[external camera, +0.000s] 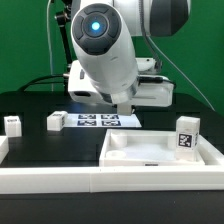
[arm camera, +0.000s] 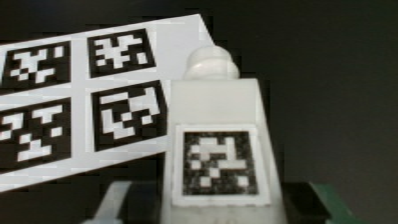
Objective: Assemble square table
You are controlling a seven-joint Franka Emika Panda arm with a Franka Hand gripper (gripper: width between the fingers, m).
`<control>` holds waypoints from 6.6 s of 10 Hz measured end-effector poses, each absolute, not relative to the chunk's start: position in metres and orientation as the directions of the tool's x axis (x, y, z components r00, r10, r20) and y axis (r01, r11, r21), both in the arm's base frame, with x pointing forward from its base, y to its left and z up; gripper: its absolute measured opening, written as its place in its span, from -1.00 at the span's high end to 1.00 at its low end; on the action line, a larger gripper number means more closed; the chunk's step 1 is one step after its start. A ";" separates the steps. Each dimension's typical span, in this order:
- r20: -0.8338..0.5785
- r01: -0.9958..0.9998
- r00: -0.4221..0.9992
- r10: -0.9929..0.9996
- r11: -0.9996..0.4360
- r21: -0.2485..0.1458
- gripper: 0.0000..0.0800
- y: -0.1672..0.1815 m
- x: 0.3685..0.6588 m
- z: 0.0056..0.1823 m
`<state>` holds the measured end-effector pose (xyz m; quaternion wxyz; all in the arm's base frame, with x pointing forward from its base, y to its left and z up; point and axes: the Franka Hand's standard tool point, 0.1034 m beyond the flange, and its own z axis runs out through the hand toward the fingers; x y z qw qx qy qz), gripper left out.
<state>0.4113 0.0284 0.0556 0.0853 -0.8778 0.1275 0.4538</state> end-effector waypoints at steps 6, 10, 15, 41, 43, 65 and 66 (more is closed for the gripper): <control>-0.570 -0.299 0.797 -0.198 -0.950 -0.089 0.27 0.018 0.464 0.091; -0.245 -0.211 0.951 -0.187 -0.975 -0.075 0.27 0.016 0.479 0.082; 0.107 -0.120 0.986 -0.126 -0.991 -0.056 0.27 -0.001 0.522 0.105; 0.541 -0.060 0.841 -0.026 -0.997 0.045 0.27 -0.013 0.574 0.110; 0.532 -0.051 0.846 -0.018 -0.998 0.046 0.27 -0.015 0.589 0.112; 0.525 -0.032 0.851 0.005 -0.998 0.062 0.27 -0.005 0.593 0.081; 0.543 -0.030 0.840 0.011 -0.997 0.068 0.27 -0.003 0.594 0.081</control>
Offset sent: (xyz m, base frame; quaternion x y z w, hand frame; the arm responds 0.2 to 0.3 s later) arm 0.0337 -0.0155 0.0310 -0.0052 0.1525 -0.0211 0.9881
